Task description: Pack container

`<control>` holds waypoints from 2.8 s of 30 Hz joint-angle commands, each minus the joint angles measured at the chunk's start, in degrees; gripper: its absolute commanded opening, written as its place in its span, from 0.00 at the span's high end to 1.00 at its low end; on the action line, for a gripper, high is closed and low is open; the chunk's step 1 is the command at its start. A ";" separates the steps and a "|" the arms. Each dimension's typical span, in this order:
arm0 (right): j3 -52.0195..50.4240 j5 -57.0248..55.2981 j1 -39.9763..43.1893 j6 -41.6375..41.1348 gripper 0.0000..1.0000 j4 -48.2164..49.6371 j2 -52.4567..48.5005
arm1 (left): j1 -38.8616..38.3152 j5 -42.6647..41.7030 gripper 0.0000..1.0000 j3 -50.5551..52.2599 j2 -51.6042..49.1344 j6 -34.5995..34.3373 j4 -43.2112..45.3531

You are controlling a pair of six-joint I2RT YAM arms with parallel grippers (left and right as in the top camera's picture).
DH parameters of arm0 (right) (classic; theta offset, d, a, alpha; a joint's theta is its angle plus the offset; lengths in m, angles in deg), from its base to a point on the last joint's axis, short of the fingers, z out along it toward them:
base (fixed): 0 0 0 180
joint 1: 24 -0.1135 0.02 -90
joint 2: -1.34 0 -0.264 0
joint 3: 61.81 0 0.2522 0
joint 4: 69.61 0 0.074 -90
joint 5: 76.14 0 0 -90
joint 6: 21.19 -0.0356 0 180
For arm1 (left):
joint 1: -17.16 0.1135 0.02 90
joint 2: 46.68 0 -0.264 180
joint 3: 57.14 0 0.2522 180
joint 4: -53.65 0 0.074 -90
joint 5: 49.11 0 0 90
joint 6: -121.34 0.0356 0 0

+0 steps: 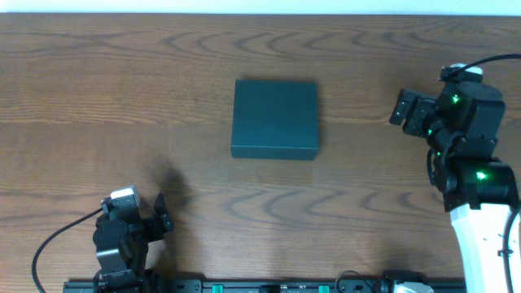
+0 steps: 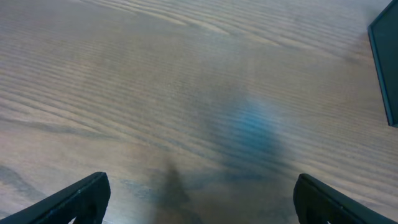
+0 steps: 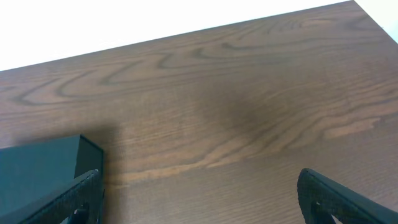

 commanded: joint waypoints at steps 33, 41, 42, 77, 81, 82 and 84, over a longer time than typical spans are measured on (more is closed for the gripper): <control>0.15 0.04 0.20 0.63 0.01 -0.33 0.33 | 0.02 -0.26 0.05 0.31 1.53 -0.61 -0.04; 0.11 0.04 -2.73 0.63 0.01 -10.71 22.08 | 0.02 -0.26 0.05 0.31 1.53 -0.61 -0.04; 0.11 0.04 -2.89 0.63 0.01 -11.19 25.49 | 0.02 -0.26 0.05 0.31 1.53 -0.61 -0.04; -39.39 1.75 -3.02 -11.34 0.01 -16.00 63.69 | 0.02 -0.28 0.05 0.31 1.53 -0.61 -0.04; -45.62 1.77 -3.02 -15.52 0.01 -15.85 63.69 | 0.02 -0.26 0.05 0.31 1.53 -0.61 -0.04; -47.04 1.77 -3.02 -16.83 0.01 -15.87 63.69 | 0.02 -0.26 0.05 0.31 1.53 -0.63 -0.04; -48.98 1.77 -3.02 -17.68 0.01 -15.85 63.69 | 0.02 -0.26 0.05 0.31 1.53 -0.61 -0.04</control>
